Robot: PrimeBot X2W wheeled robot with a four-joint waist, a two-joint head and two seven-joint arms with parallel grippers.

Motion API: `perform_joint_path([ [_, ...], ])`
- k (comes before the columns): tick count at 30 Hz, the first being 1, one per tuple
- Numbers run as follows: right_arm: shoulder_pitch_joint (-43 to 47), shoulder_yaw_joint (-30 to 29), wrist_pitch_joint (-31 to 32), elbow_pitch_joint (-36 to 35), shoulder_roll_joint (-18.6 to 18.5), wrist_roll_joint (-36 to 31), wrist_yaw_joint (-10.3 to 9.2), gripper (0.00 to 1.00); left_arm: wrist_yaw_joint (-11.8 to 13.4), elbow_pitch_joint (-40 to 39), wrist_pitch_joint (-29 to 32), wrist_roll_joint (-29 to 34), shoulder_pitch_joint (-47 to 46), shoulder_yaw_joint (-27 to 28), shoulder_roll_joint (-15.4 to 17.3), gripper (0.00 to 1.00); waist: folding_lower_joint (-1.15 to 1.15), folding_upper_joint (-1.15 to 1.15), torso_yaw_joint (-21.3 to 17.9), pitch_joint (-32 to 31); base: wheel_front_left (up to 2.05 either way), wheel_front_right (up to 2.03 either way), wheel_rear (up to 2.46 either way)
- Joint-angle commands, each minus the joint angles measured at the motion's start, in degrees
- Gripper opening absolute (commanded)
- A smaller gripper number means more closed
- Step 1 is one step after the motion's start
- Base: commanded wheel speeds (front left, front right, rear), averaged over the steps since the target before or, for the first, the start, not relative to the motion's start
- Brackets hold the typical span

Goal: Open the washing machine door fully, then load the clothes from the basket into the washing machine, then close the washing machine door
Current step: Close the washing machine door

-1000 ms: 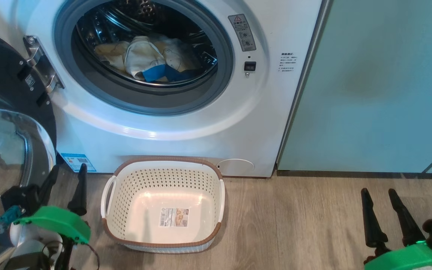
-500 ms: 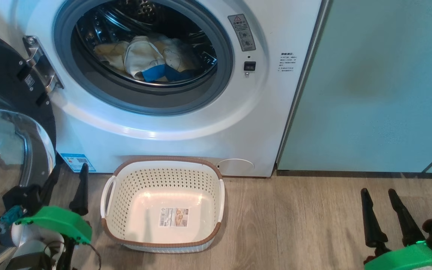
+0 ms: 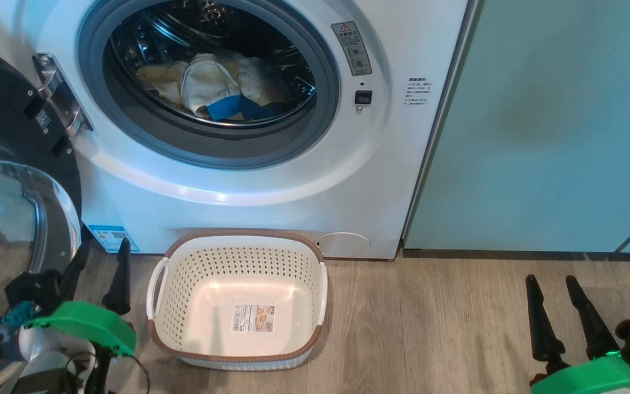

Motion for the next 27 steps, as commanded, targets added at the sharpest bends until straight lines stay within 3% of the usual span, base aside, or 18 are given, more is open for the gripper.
perform_joint_path([
  [1, -0.84, 1.33, -0.55, -1.74, -1.13, -0.5, 0.26, 1.0, -0.06, -1.79, -0.36, 0.07, -1.43, 3.04, 1.35, 1.0, 0.0, 0.0, -0.01, -0.1, -0.33, 0.33, 0.0],
  [9, -0.54, 1.41, -0.55, -1.87, -1.08, -0.57, 0.26, 1.0, -0.06, -1.58, -0.36, 0.11, -1.4, 3.28, 1.12, 1.0, 0.0, 0.0, 0.05, -0.2, -0.95, 0.95, 0.0],
  [27, -0.6, 1.16, -0.55, -2.07, -1.3, -0.28, 0.26, 1.0, -0.06, -2.51, -0.36, -1.12, -1.07, 3.74, 1.12, 1.0, 0.0, 0.0, -0.06, -0.15, -1.68, 1.68, 0.0],
])
